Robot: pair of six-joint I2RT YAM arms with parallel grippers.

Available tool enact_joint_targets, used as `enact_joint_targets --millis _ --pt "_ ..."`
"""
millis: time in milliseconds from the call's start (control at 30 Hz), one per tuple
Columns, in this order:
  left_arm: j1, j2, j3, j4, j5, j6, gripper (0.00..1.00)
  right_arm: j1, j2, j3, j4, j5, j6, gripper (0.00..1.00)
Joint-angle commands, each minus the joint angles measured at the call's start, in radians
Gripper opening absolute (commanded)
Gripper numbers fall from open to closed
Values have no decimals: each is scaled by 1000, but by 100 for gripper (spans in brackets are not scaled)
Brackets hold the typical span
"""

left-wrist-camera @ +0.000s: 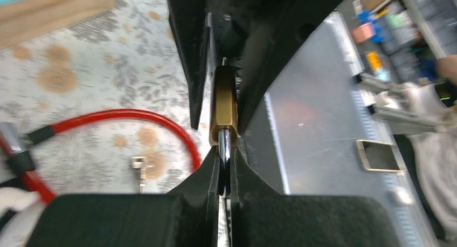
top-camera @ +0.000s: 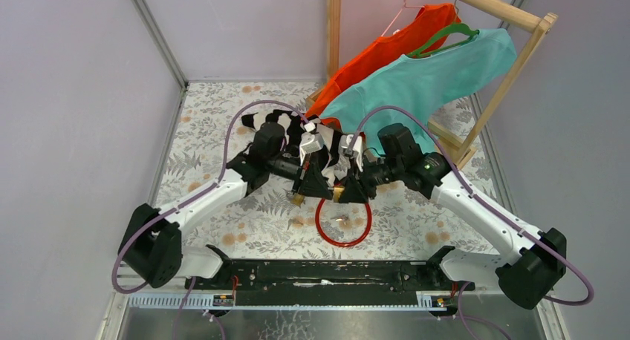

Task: Lock with the key
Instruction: Lock the lock.

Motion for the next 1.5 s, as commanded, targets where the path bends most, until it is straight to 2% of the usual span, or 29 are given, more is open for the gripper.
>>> enact_joint_targets --millis 0,167,500,700,900,1167,1367,1467 --pt "-19 -75 87 -157 -139 229 0 -11 -5 61 253 26 -134 47" --pt "4 -108 100 -240 -188 328 0 -22 -23 56 175 36 -207 69" --pt "35 -160 82 -296 -237 409 0 -30 -34 95 38 80 -312 69" --pt "36 -163 81 -302 -239 414 0 -30 8 118 -32 86 -362 58" --pt "40 -170 77 -302 -233 411 0 -29 13 111 -34 94 -373 41" --pt "40 -167 75 -302 -232 412 0 -29 31 107 -40 78 -378 24" --pt "41 -169 78 -302 -267 419 0 -30 24 102 -34 68 -387 0" --pt "50 -181 83 -302 -324 432 0 -33 4 90 -26 100 -401 0"
